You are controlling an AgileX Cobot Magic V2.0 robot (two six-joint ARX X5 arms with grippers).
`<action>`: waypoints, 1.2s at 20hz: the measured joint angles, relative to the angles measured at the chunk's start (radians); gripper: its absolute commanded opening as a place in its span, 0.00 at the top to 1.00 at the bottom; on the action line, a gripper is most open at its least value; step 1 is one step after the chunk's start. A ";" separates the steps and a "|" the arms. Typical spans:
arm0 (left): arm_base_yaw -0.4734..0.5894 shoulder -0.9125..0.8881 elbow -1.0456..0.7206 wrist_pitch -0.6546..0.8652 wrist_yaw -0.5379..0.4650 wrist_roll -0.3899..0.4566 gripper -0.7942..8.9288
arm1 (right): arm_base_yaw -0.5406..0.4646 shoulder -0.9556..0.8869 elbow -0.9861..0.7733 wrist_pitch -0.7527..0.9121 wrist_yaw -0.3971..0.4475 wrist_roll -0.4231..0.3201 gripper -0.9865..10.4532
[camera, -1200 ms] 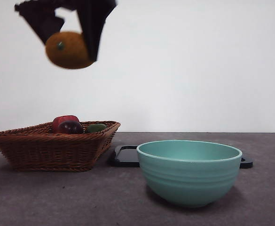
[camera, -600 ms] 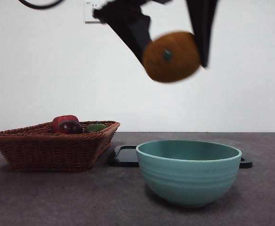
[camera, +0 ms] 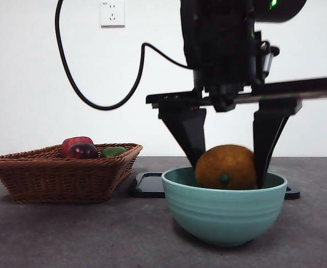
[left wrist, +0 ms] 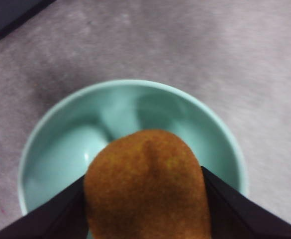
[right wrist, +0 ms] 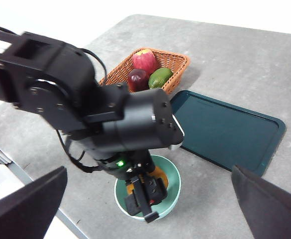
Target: Pick up the wifruite, put it on the bowl, pick up the plate, put it on desk
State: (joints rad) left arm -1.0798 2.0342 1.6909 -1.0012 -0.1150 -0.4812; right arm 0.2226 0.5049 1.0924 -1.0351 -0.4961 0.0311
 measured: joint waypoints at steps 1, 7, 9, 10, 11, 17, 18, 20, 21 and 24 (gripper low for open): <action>0.004 0.008 0.000 0.000 -0.002 0.000 0.67 | 0.000 0.000 0.000 0.000 0.000 0.000 0.40; 0.016 0.034 0.000 0.004 -0.003 0.000 0.67 | 0.000 0.000 0.000 0.000 0.000 0.002 0.40; 0.025 0.037 0.000 0.005 -0.003 0.000 0.67 | 0.000 0.000 0.000 0.000 0.000 0.002 0.40; 0.030 0.039 0.000 0.008 -0.003 0.000 0.67 | 0.000 0.000 0.000 0.000 0.000 0.002 0.40; 0.032 0.040 0.000 0.010 -0.003 0.000 0.67 | 0.000 0.000 0.000 0.000 0.000 0.002 0.40; 0.032 0.040 0.000 0.015 -0.003 0.002 0.67 | 0.000 0.000 0.000 0.000 0.000 0.002 0.40; 0.032 0.041 0.000 0.023 -0.003 0.005 0.67 | 0.000 0.000 0.000 0.000 0.000 0.002 0.40; 0.032 0.046 0.000 0.027 -0.002 0.011 0.67 | 0.000 0.000 0.000 0.000 0.000 0.002 0.40; 0.032 0.053 0.000 0.026 -0.002 0.013 0.67 | 0.000 0.000 0.000 0.000 0.000 0.002 0.40; 0.032 0.076 0.000 0.027 -0.002 0.020 0.67 | 0.000 0.000 0.000 0.000 0.000 0.002 0.40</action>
State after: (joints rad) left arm -1.0481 2.1098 1.6909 -0.9745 -0.1173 -0.4610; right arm 0.2226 0.5049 1.0924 -1.0351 -0.4961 0.0334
